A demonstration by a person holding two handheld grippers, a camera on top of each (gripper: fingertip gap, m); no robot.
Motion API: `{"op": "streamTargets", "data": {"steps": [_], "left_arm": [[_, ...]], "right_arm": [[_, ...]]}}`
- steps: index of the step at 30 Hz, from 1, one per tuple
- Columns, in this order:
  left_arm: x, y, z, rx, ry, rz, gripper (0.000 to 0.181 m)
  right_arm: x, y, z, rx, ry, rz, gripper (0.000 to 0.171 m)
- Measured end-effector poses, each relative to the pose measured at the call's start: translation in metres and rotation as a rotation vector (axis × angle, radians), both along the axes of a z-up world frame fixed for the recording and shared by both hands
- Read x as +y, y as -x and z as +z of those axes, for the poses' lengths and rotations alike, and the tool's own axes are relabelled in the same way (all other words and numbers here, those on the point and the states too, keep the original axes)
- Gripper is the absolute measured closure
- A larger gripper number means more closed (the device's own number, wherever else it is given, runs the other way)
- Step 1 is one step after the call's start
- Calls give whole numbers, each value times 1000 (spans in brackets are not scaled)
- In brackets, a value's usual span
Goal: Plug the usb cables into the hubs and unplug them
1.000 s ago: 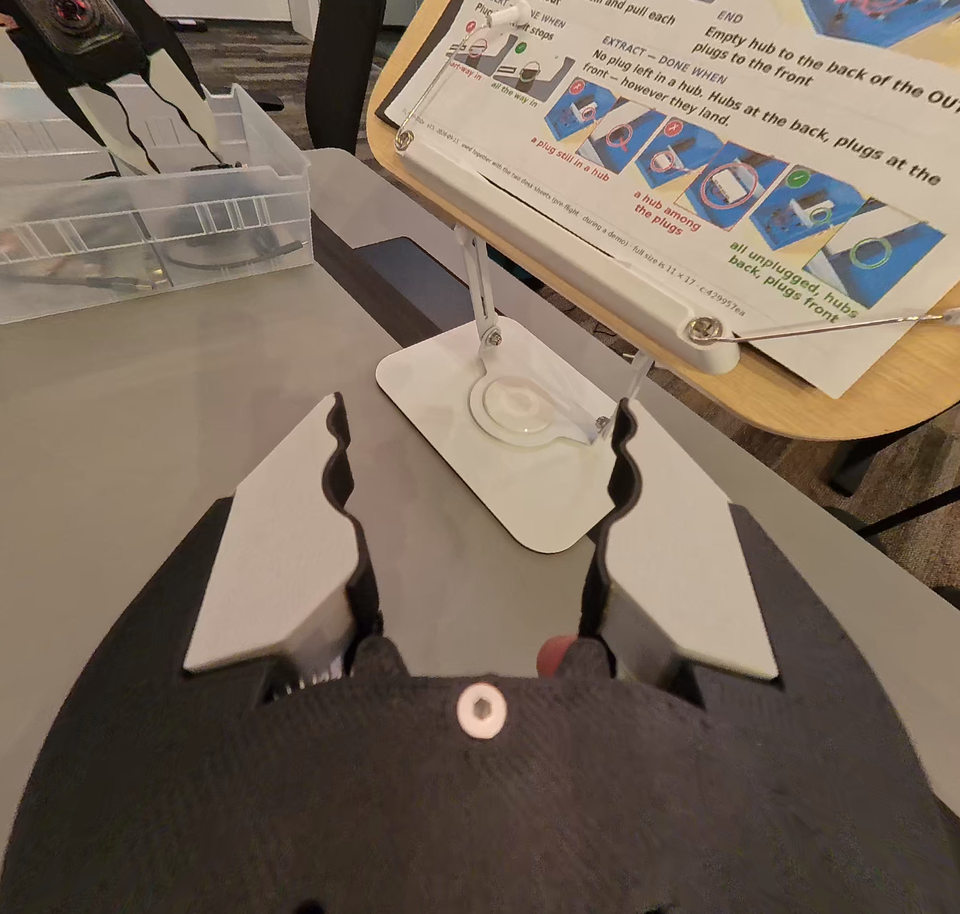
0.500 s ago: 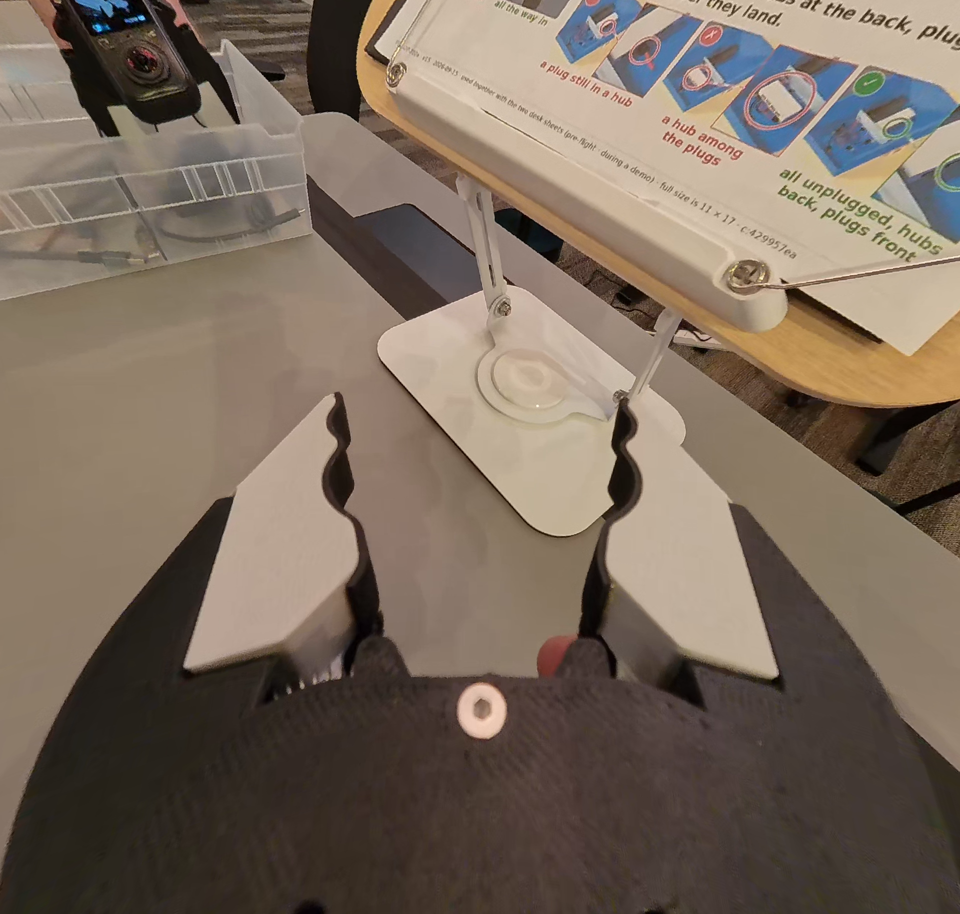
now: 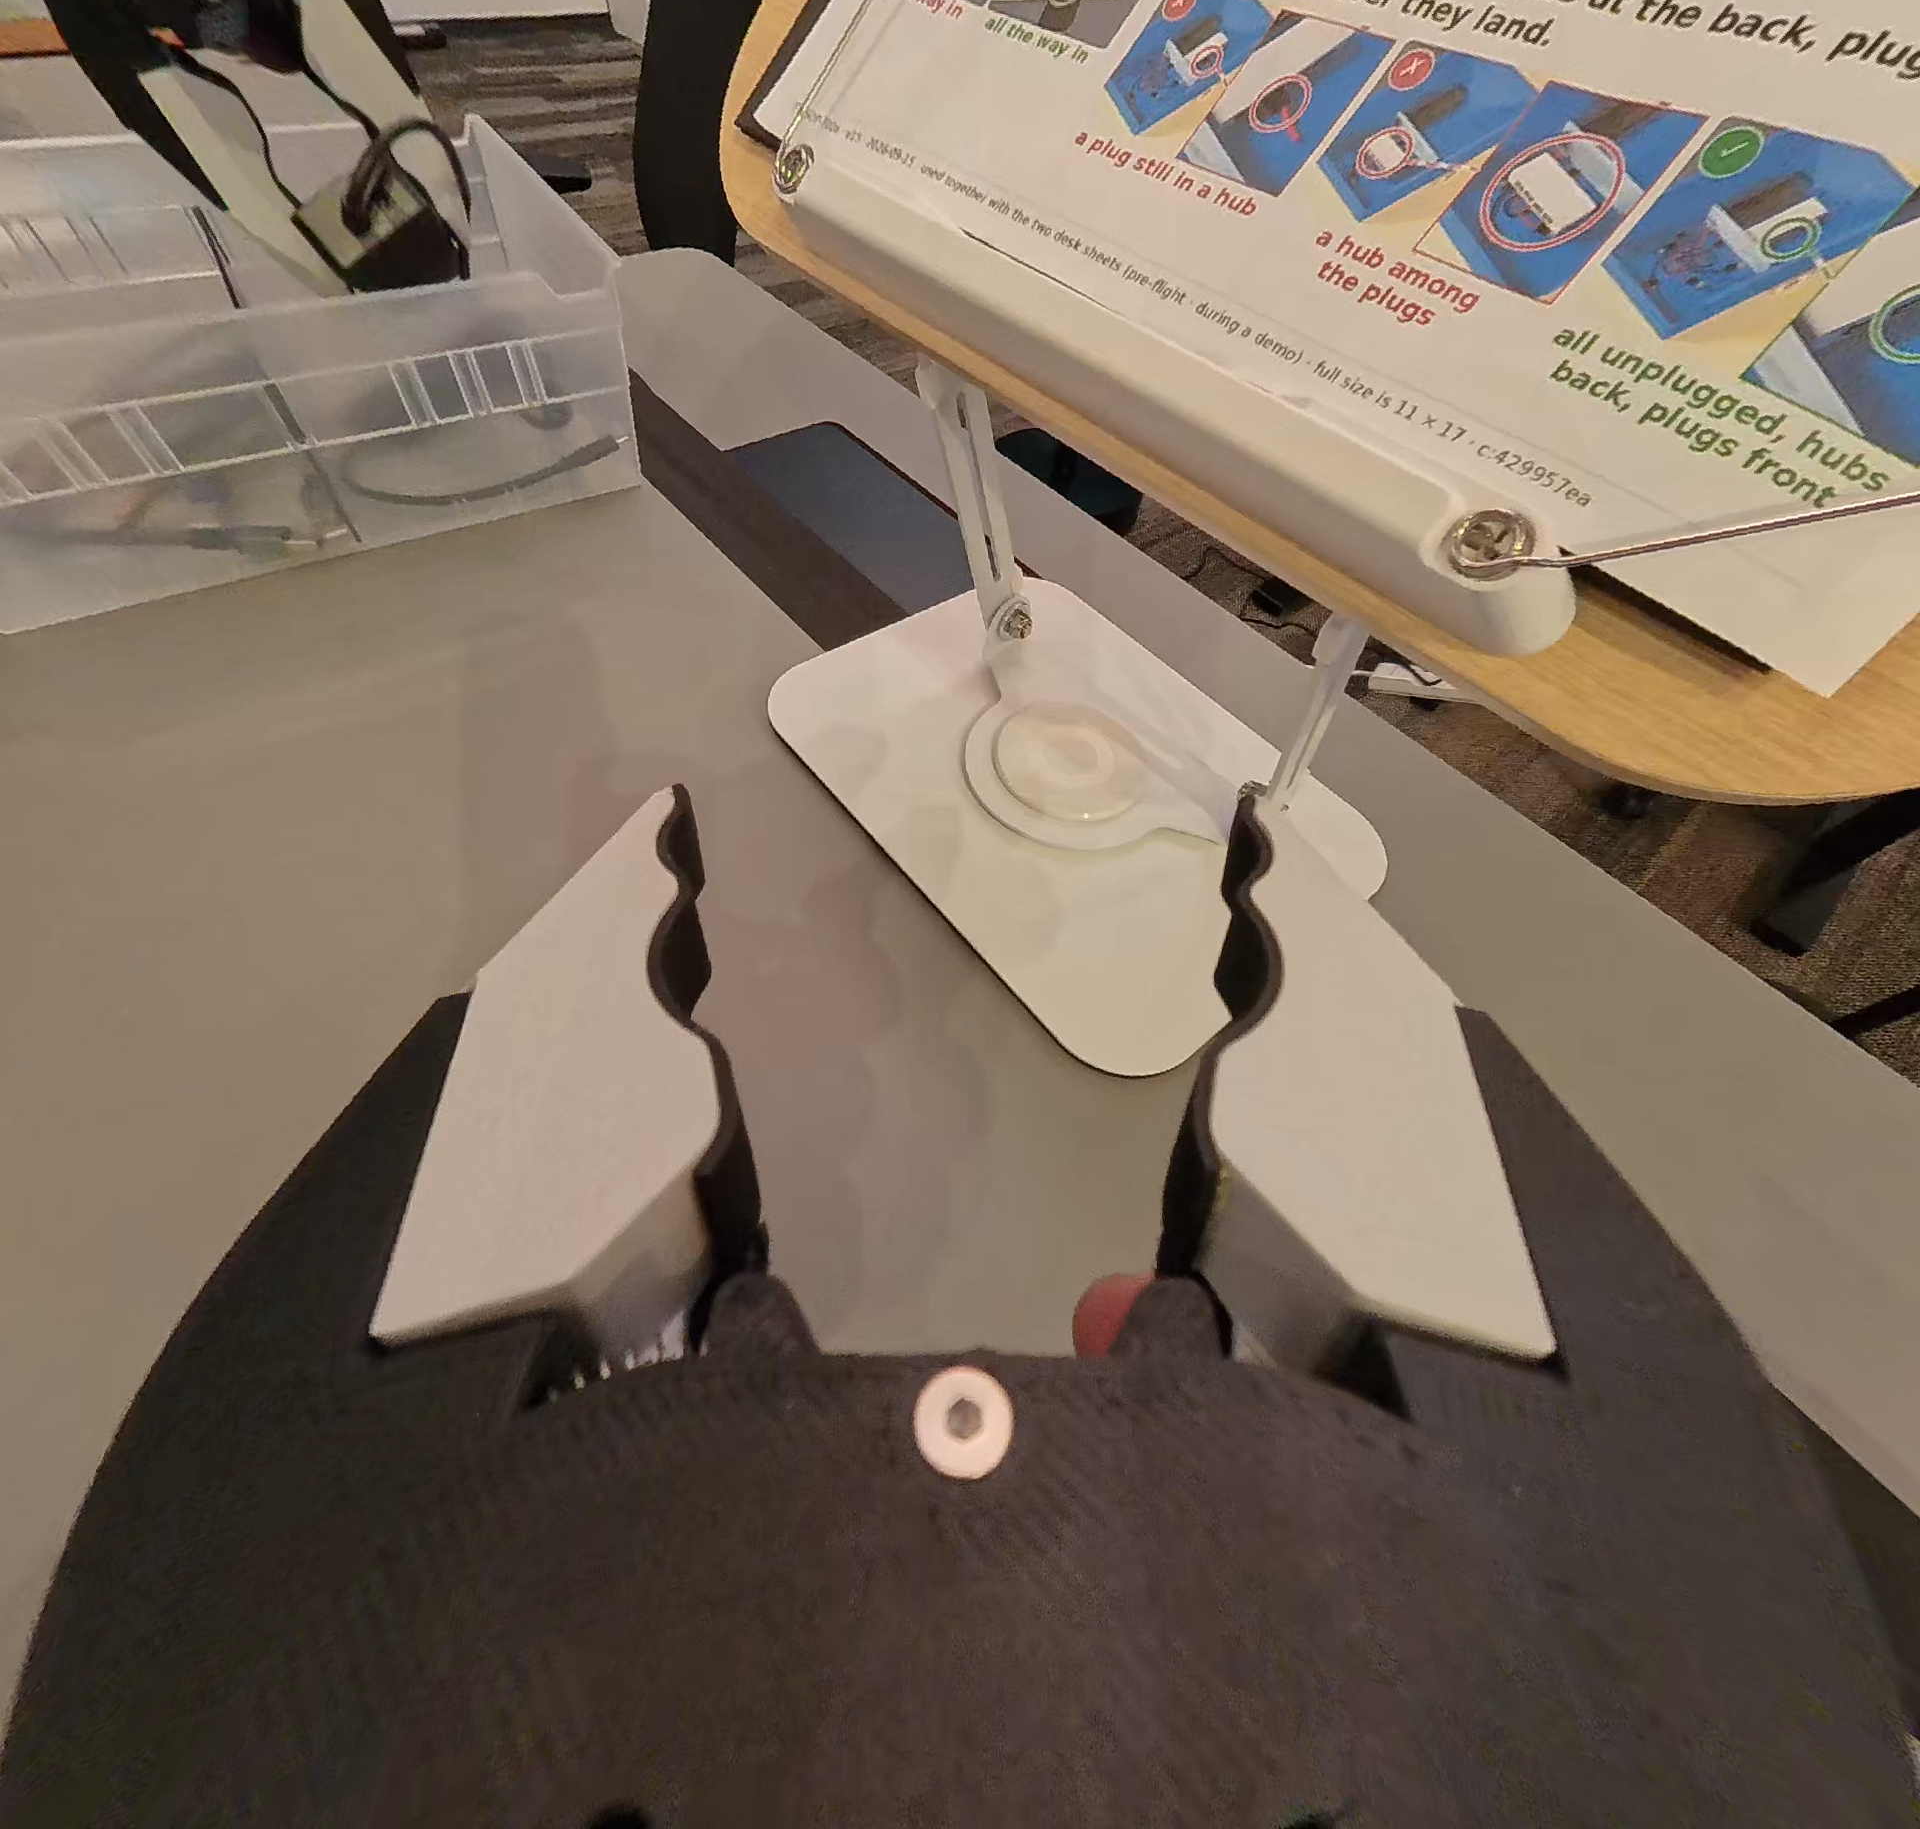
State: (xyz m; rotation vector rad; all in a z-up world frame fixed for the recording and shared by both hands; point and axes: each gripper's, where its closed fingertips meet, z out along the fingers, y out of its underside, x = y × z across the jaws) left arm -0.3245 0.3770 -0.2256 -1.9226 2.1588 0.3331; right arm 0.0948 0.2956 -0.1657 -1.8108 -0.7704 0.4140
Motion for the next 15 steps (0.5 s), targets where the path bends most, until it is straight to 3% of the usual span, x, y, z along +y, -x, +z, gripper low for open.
{"op": "streamTargets", "data": {"steps": [7, 15], "left_arm": [[-1, -2, 54, -225, -126, 44, 126], [-6, -7, 102, -355, -251, 55, 127]], "right_arm": [[-2, 0, 7, 18, -9, 4, 72], [-4, 0, 16, 45, -20, 12, 72]]}}
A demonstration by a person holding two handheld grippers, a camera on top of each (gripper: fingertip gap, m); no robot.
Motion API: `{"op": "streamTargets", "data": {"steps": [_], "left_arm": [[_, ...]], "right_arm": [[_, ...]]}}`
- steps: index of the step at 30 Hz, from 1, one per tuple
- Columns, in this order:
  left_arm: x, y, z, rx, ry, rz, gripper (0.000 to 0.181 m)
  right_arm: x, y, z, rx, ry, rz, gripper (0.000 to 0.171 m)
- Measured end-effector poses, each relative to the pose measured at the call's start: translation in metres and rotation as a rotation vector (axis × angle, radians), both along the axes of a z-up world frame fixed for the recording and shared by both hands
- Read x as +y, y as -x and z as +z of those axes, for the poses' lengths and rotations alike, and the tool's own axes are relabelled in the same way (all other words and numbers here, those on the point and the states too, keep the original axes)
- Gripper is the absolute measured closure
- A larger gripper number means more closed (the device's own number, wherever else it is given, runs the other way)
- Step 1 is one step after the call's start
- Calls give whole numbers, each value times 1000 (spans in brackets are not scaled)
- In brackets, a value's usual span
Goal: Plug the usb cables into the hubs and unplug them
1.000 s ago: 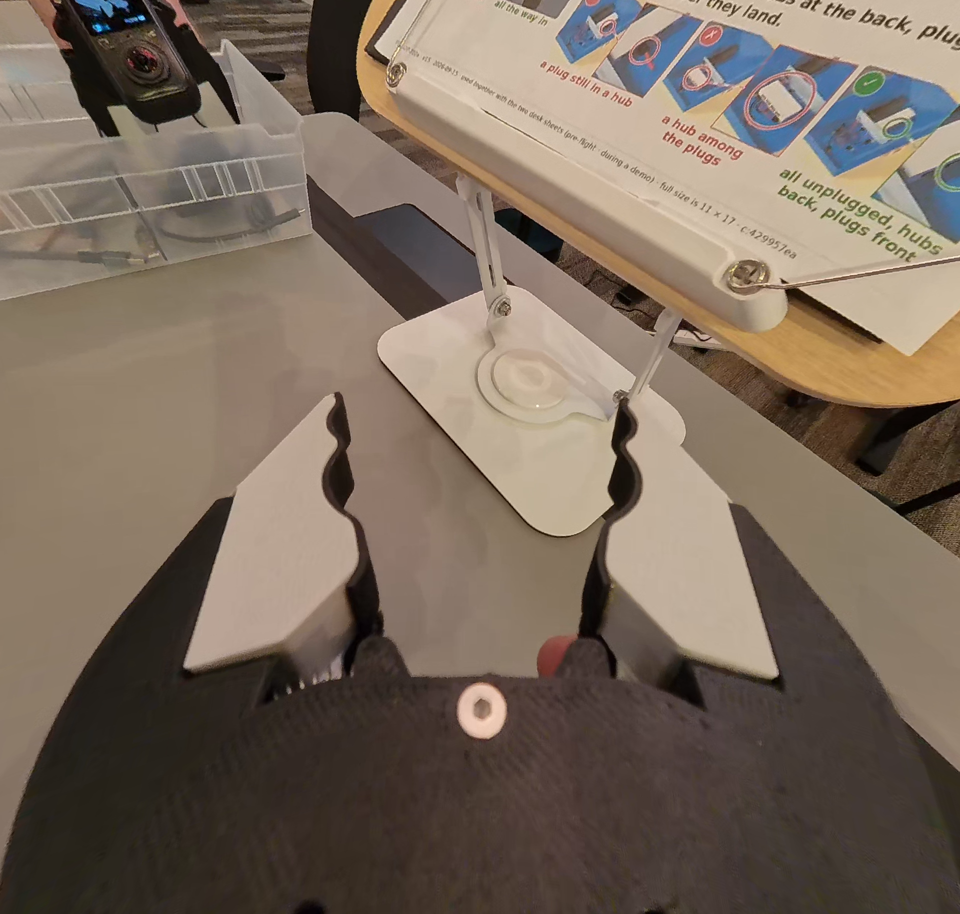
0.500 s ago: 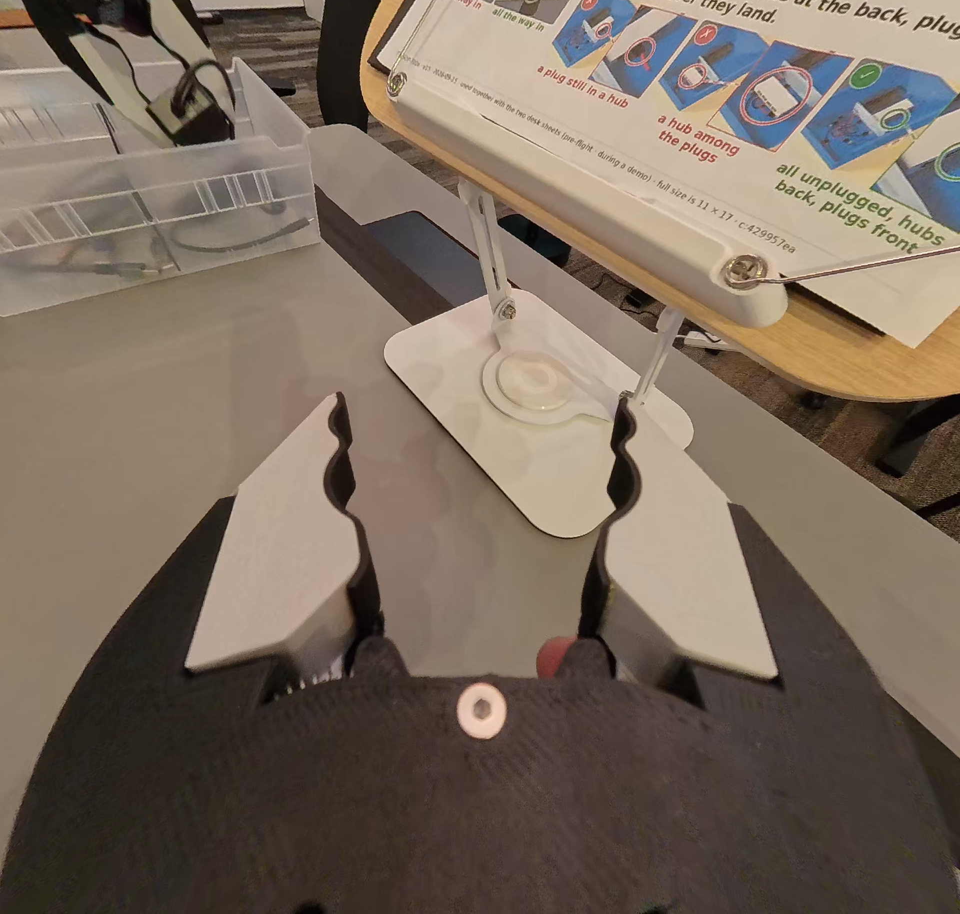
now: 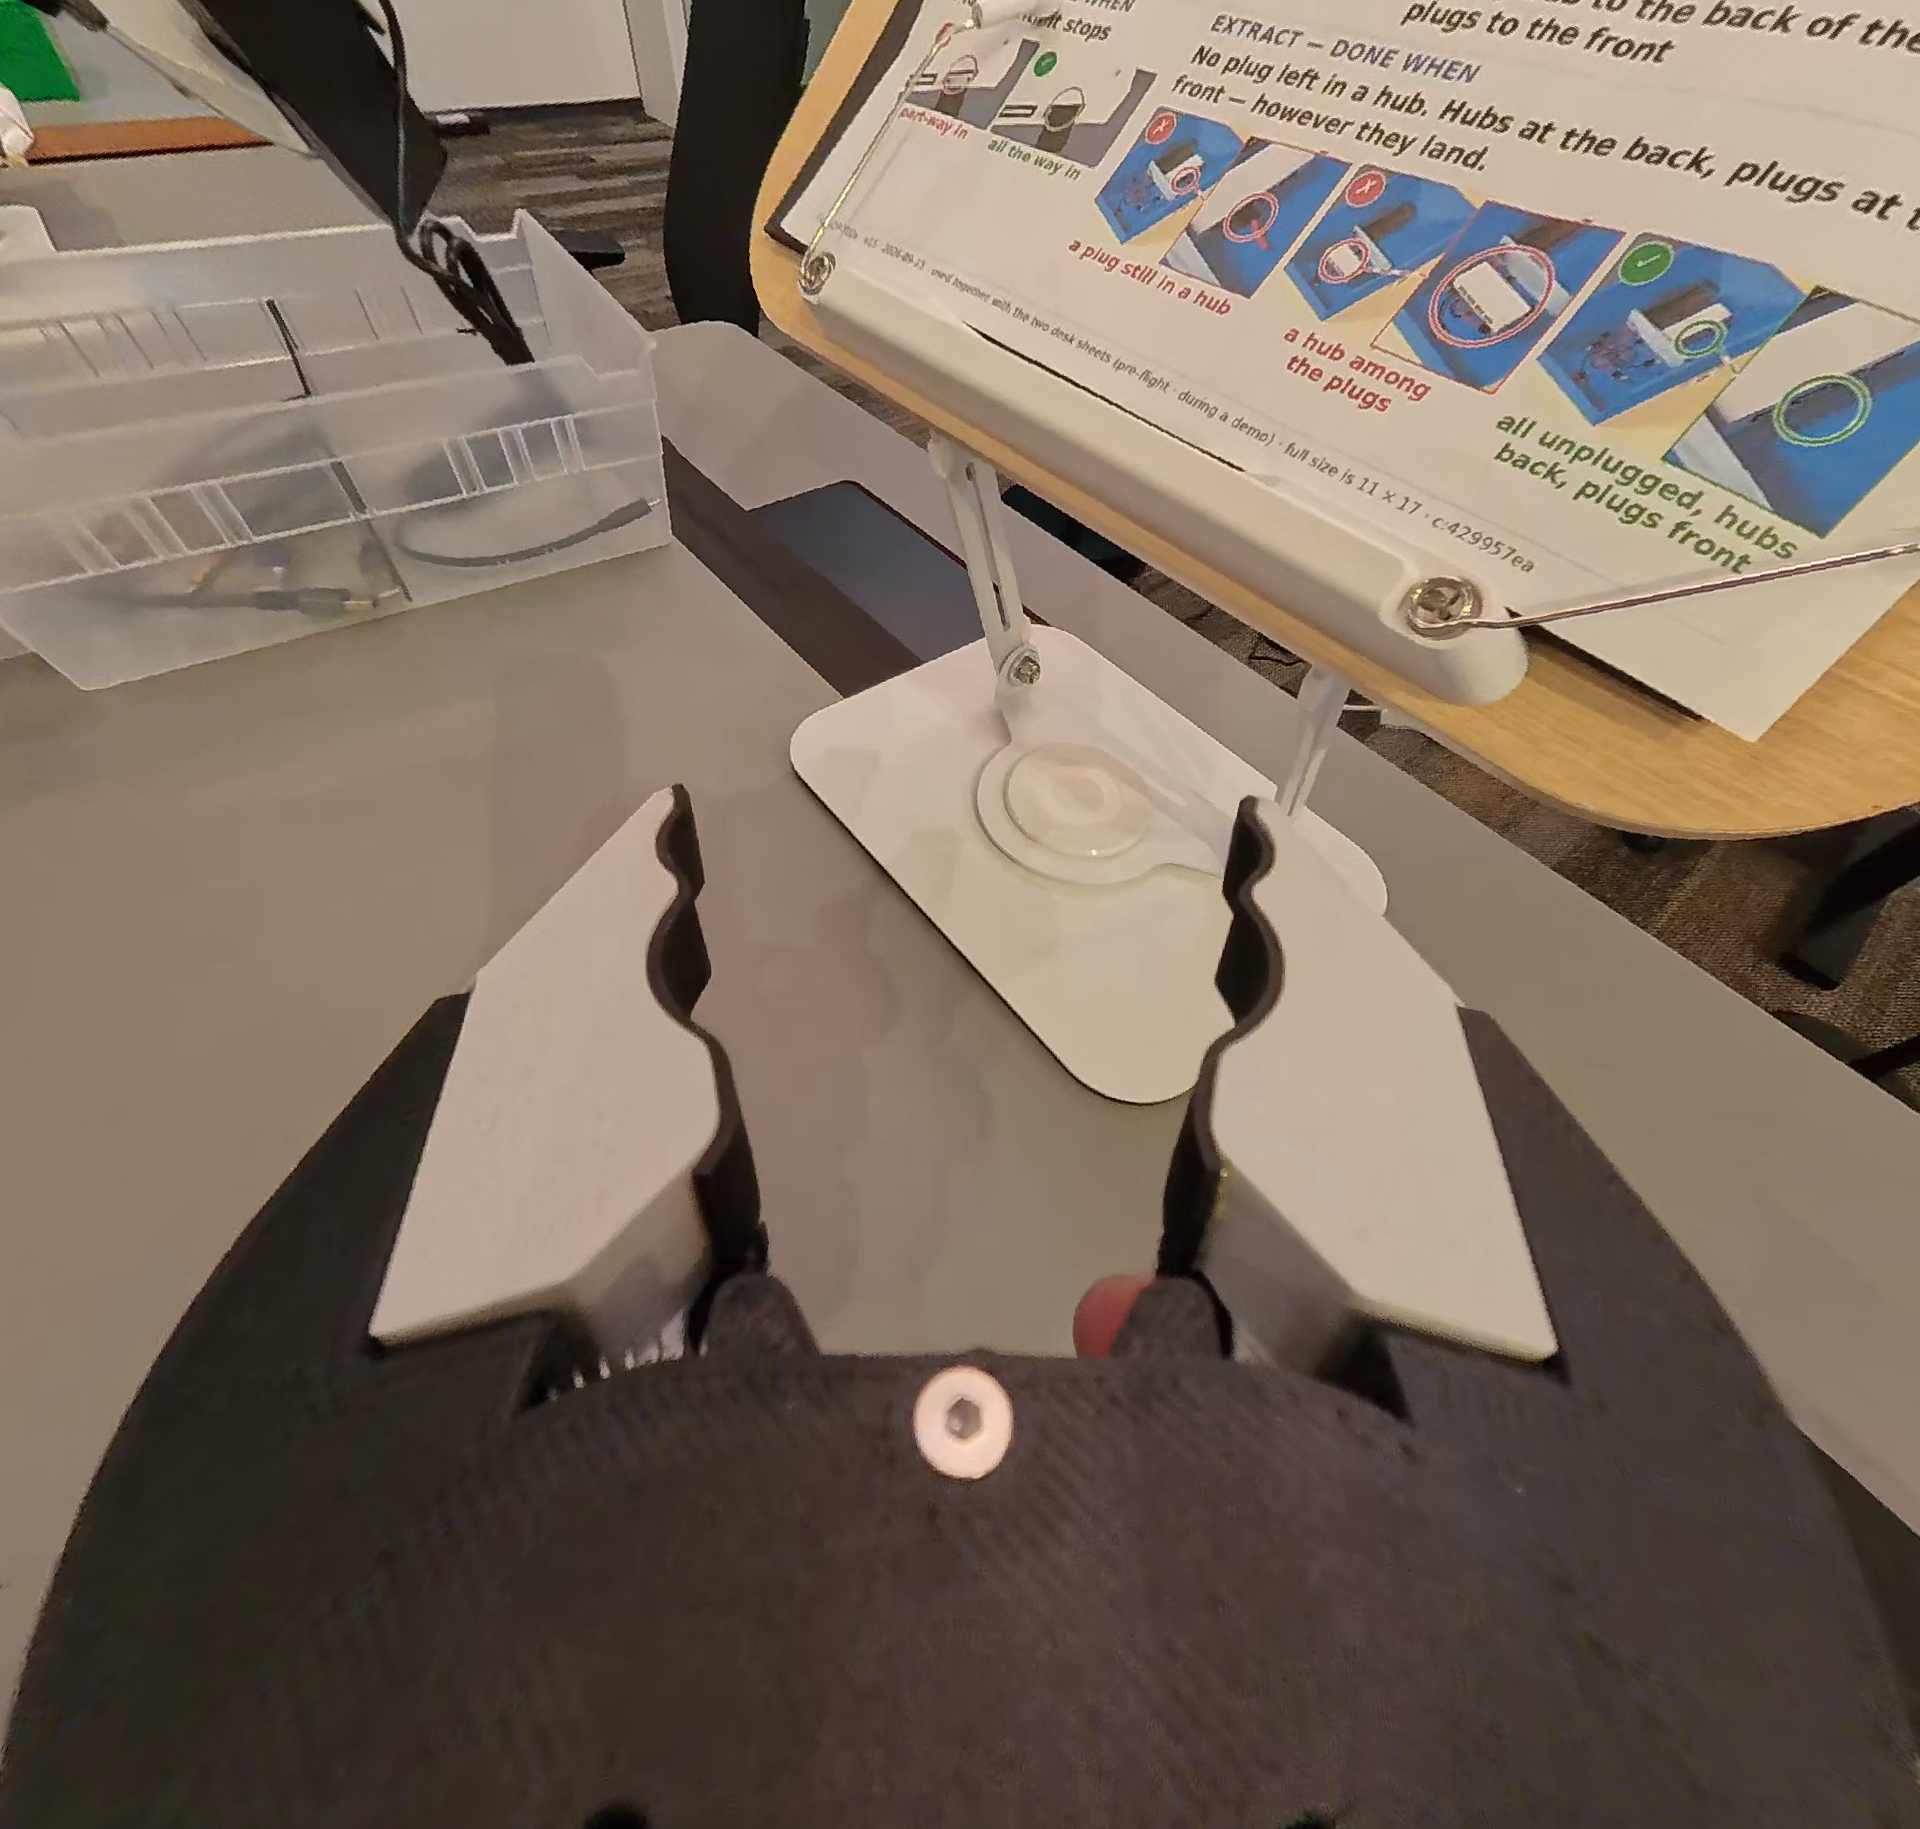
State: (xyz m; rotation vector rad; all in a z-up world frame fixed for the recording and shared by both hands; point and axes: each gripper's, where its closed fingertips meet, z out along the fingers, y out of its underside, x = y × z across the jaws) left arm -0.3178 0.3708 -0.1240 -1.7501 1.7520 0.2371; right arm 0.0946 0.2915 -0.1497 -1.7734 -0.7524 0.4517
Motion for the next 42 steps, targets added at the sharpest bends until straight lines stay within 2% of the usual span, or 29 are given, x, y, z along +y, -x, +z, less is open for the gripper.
{"op": "streamTargets", "data": {"steps": [12, 19, 23, 29, 33, 37, 42], "left_arm": [[-19, -30, 81, -64, -106, -21, 126], [-68, -97, 120, -90, -108, -187, 127], [-100, -145, 129, -110, -100, -303, 127], [-149, -225, 101, -41, -43, -490, 127], [-178, -277, 57, 36, -20, -616, 126], [-211, -327, 15, 26, 2, -732, 127], [-233, -358, -39, 70, 62, -770, 126]], "right_arm": [[-5, -6, 22, 36, -36, 2, 71], [-13, -13, 43, 48, -75, 13, 72], [-20, -19, 57, 48, -92, 29, 72], [-29, -39, 80, 49, -131, 18, 72], [-34, -57, 97, 95, -161, -3, 73], [-37, -72, 109, 138, -186, -26, 74], [-39, -83, 118, 177, -201, -40, 74]]}}
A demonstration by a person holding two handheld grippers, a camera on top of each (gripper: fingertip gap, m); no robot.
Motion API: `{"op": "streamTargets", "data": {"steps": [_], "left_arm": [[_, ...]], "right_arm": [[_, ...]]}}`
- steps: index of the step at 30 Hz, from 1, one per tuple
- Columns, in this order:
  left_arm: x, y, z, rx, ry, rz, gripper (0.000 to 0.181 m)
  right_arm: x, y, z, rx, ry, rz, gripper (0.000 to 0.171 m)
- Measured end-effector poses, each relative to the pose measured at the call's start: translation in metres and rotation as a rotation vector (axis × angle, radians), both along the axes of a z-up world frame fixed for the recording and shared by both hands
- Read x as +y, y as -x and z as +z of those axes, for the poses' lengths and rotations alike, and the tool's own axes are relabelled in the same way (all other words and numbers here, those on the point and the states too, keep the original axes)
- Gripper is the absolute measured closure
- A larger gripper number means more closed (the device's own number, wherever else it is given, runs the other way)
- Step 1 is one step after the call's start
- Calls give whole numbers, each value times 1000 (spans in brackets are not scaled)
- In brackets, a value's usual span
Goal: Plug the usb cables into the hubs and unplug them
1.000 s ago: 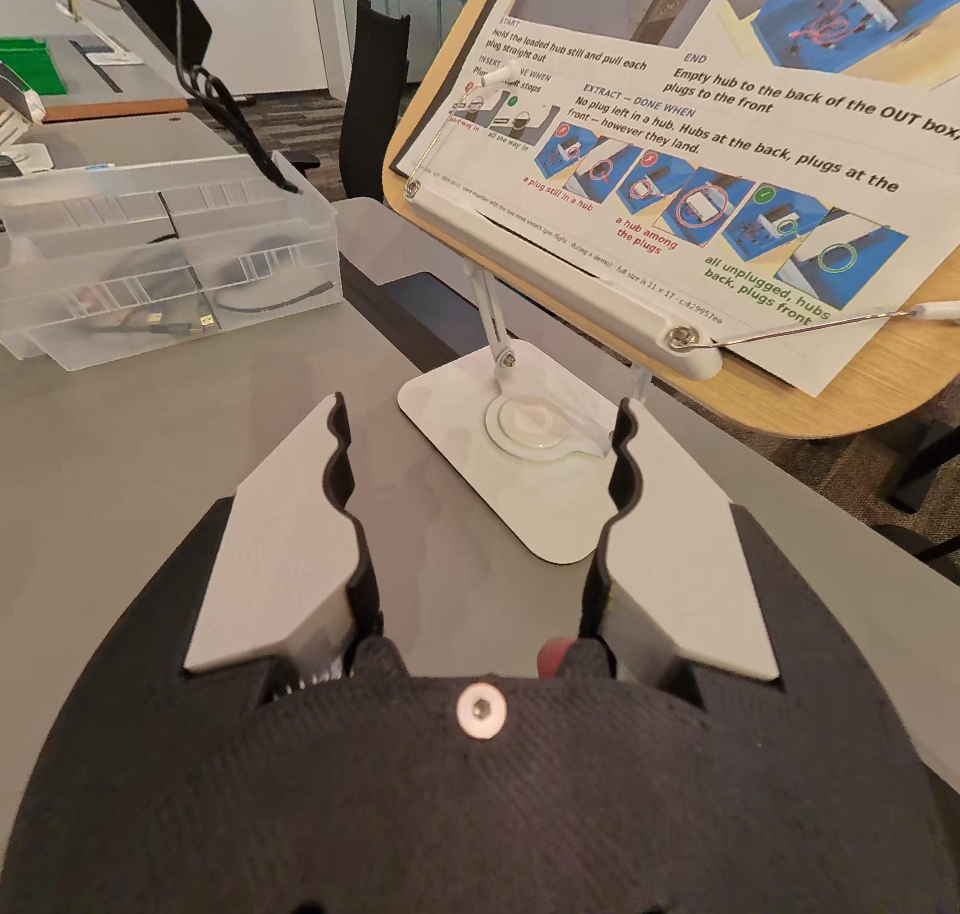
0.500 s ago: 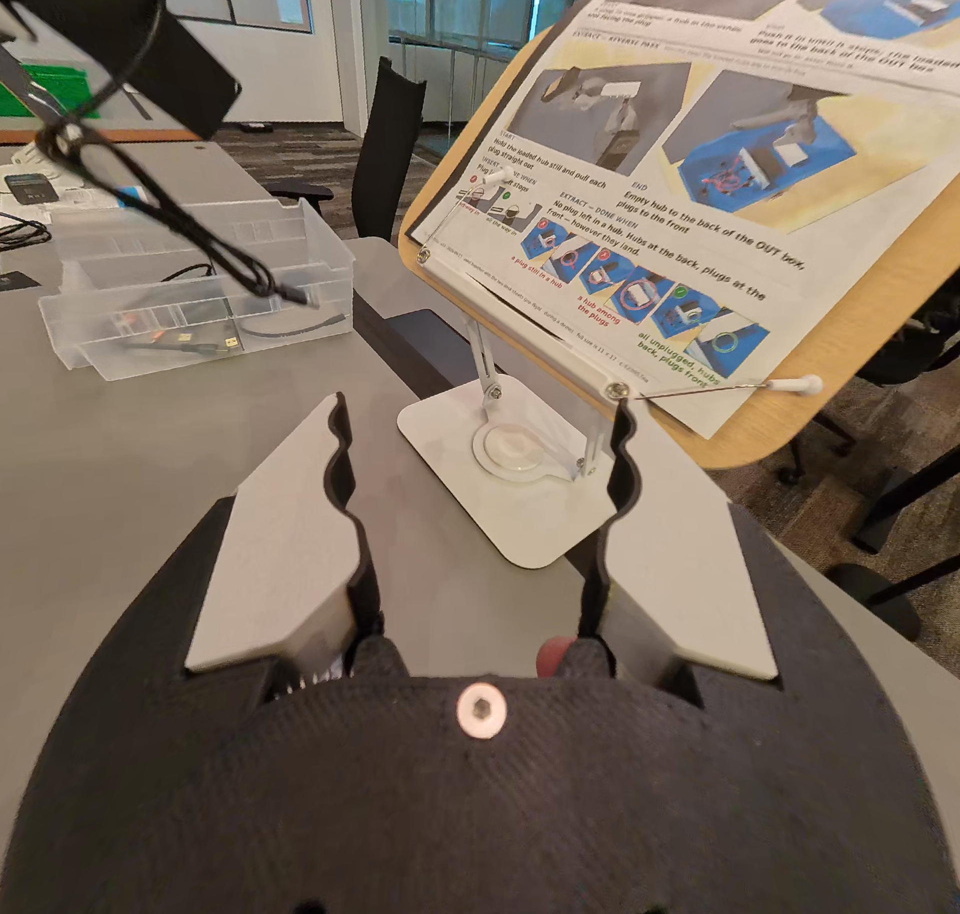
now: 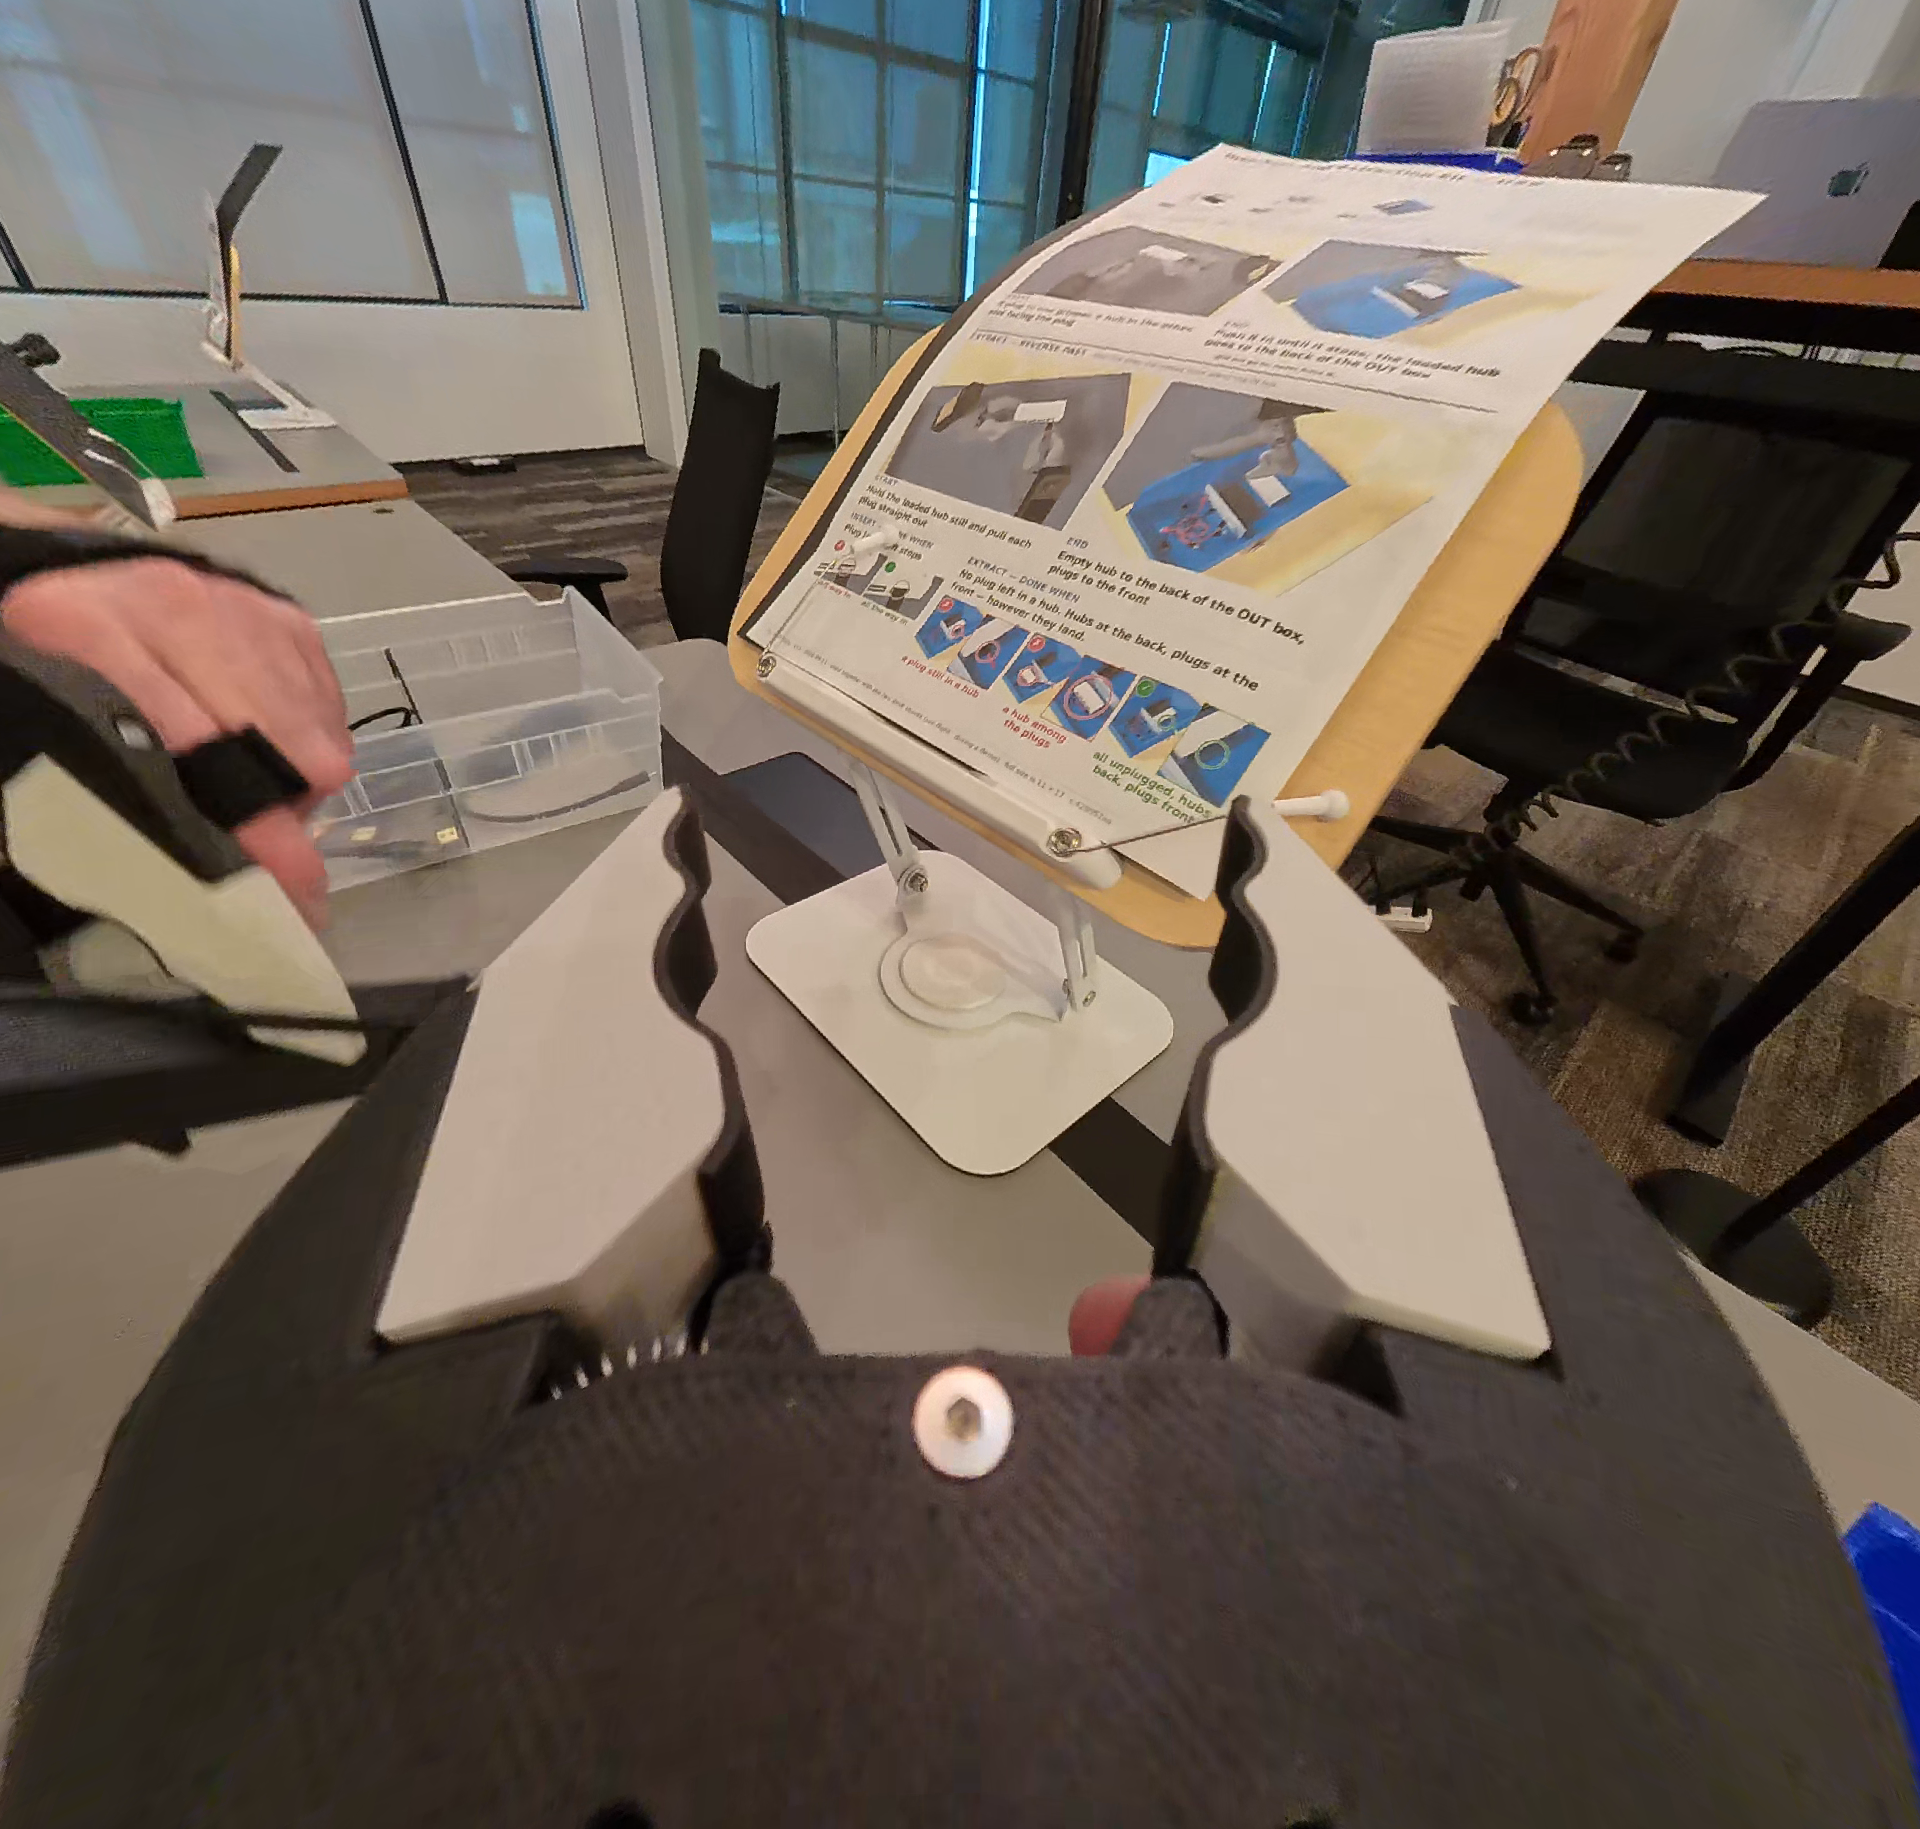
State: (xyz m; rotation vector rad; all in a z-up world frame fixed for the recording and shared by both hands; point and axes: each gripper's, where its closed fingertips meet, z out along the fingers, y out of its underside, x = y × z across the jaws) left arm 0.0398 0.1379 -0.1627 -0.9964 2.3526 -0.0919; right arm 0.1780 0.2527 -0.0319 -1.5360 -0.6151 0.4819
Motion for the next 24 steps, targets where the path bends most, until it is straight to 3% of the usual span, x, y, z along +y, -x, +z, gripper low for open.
{"op": "streamTargets", "data": {"steps": [11, 15, 24], "left_arm": [[-2, 26, -99, 320, 41, 142, 127], [-9, 33, -113, 428, 134, 203, 127], [-15, 29, -131, 514, 143, 226, 127]], "right_arm": [[5, 6, -8, -5, 16, 11, 74], [6, 10, -12, -12, 23, 17, 74], [9, 11, -17, -6, 38, 23, 74]]}}
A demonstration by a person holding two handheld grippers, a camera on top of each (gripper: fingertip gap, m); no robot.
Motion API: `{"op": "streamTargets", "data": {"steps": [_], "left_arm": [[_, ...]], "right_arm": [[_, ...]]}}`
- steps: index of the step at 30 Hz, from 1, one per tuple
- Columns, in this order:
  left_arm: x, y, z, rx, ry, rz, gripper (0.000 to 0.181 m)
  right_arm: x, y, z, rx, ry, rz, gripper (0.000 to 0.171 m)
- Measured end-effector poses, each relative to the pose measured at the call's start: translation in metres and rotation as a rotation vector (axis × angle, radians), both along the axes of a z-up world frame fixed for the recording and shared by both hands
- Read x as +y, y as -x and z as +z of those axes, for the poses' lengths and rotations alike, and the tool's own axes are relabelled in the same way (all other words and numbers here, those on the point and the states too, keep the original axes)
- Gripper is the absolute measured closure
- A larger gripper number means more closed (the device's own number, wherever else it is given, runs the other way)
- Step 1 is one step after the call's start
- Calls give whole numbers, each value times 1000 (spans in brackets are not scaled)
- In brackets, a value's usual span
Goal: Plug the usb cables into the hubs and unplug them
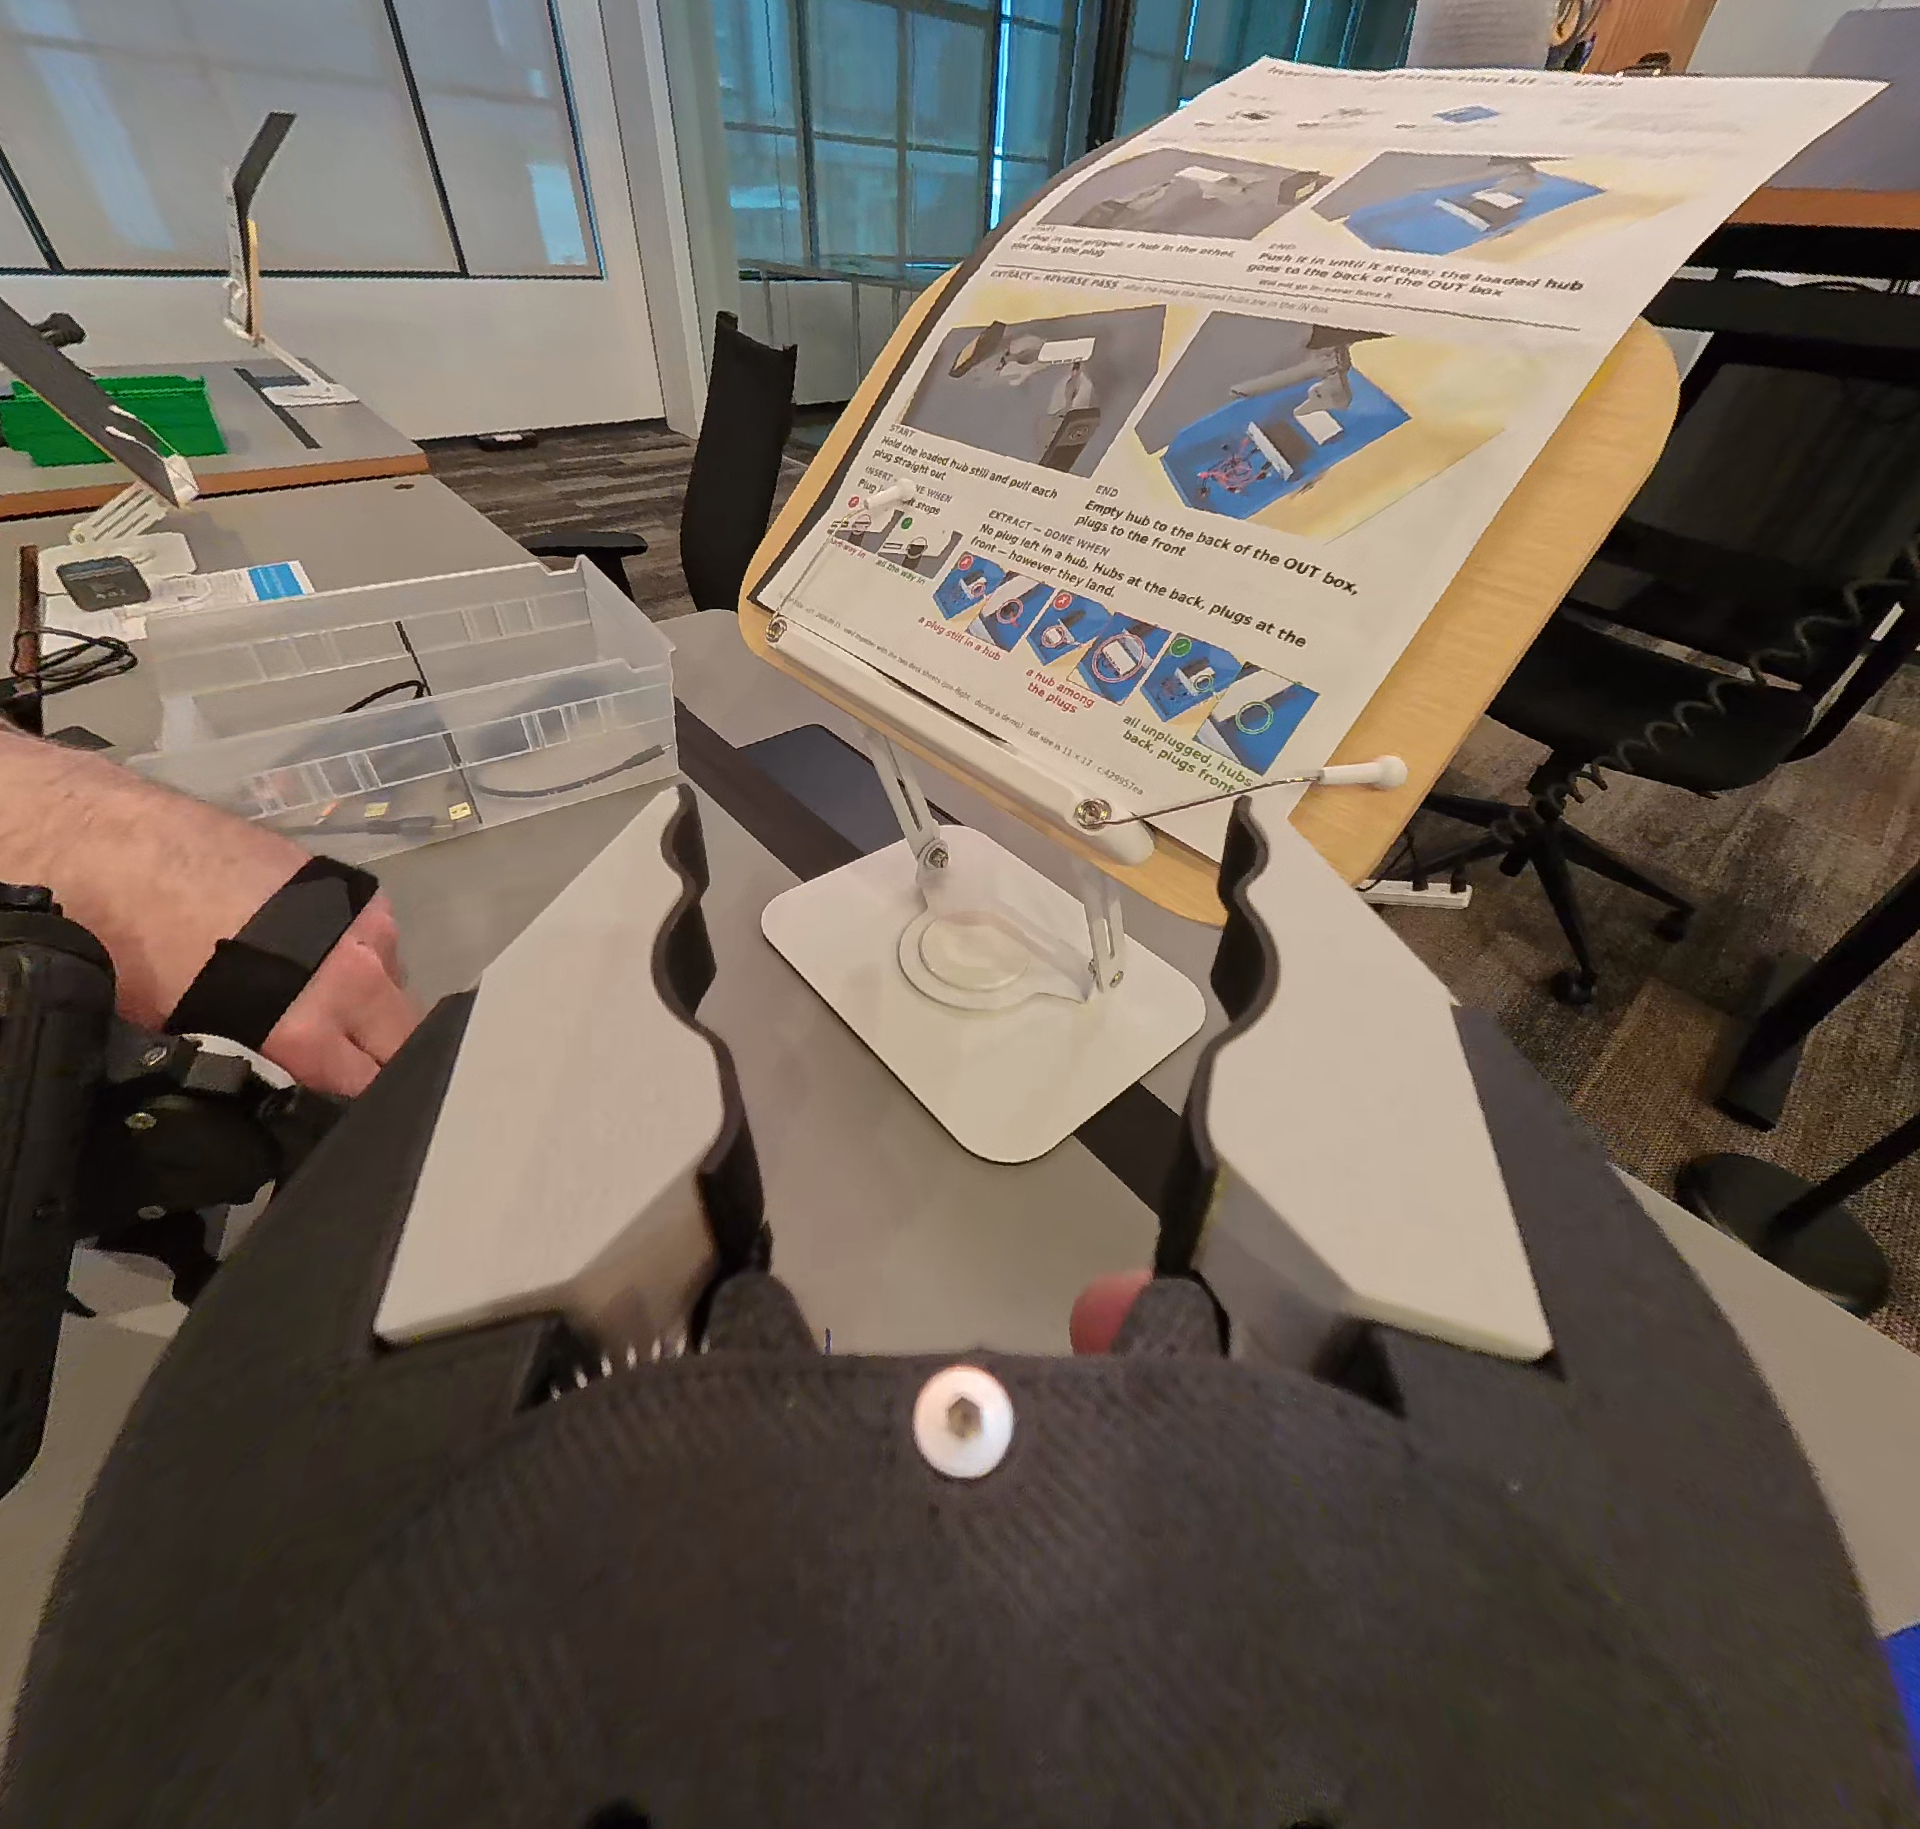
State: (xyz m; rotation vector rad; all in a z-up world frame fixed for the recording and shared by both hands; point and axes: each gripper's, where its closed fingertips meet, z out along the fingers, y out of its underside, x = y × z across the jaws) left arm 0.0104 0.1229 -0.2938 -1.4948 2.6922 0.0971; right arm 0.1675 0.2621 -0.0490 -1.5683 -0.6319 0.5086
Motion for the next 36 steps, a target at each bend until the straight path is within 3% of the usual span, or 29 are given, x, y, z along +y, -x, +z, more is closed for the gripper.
{"op": "streamTargets", "data": {"steps": [2, 10, 15, 20, 26, 31, 36], "left_arm": [[0, 0, 0, -13, -6, 1, 126], [-4, 11, 7, -80, -41, 39, 91], [1, 36, 31, -115, -40, 101, 89], [32, 85, 94, -282, -161, 235, 100], [84, 199, 151, -307, -330, 450, 128], [111, 287, 153, -275, -387, 601, 142], [123, 349, 120, -216, -391, 708, 141]], "right_arm": [[0, 0, -1, 0, 2, 0, 73], [-1, -2, 3, 10, -7, 2, 73], [-2, 2, 4, -1, -10, 6, 73], [-2, 4, 1, -44, -14, -6, 73], [0, 8, -3, -21, 5, 12, 73], [0, 14, -8, -39, 15, 17, 73], [3, 18, -15, -46, 32, 24, 73]]}}
